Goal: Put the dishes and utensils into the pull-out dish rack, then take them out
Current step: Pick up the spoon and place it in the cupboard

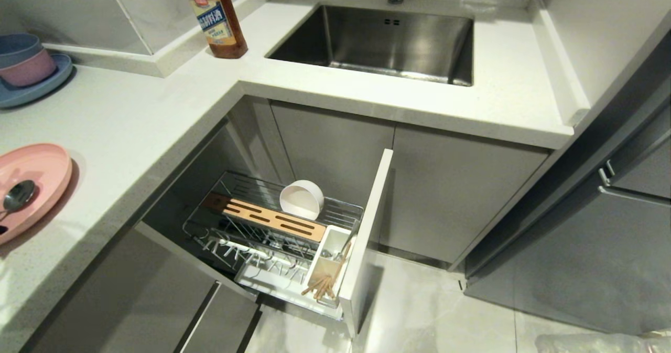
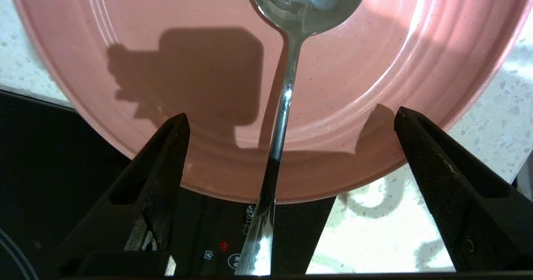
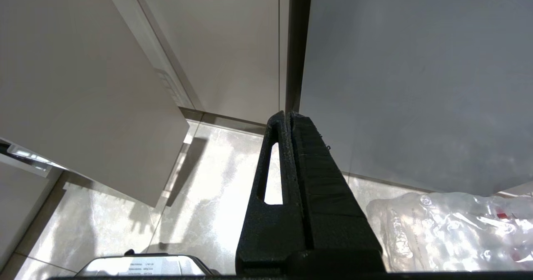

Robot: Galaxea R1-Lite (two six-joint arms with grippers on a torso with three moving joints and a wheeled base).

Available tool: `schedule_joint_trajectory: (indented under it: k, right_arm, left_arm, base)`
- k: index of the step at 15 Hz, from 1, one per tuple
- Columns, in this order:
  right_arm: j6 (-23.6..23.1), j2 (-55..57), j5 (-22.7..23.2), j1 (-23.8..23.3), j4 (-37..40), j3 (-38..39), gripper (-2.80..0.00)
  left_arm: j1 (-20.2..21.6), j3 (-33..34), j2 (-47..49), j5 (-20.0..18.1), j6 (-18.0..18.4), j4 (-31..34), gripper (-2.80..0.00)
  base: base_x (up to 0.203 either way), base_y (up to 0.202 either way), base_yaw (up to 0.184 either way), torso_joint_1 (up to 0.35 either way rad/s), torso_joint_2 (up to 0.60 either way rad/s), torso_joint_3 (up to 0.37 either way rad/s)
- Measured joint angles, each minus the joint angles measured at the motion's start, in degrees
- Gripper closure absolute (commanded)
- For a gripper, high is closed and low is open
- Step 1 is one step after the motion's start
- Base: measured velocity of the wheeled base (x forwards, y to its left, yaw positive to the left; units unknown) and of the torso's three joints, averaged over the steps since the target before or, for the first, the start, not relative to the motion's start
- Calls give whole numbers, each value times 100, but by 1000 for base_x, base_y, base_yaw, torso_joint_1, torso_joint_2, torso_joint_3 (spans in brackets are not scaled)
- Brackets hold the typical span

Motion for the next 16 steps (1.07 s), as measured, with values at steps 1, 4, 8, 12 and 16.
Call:
schedule_joint_trajectory:
  k: [1,4,8,12,16]
  right_arm:
    - [0,0,0,0,-2,0,0]
    - [0,0,0,0,0,0,0]
    - [0,0,0,0,0,0,0]
    - [0,0,0,0,0,0,0]
    - [0,0,0,0,0,0,0]
  left_arm:
    - [-2,0,19,2,-2,15,-280]
    - [-7,-11,74,-2,-2,20,-280]
    - [-13,-33,106,7,-2,22,0]
    - [-13,-63,106,9,-22,22,0]
    - [-13,-90,106,16,-38,26,0]
  base:
    - [0,0,0,0,0,0]
    - [0,0,0,0,0,0]
    - [0,0,0,0,0,0]
    - [0,0,0,0,0,0]
    - [0,0,0,0,0,0]
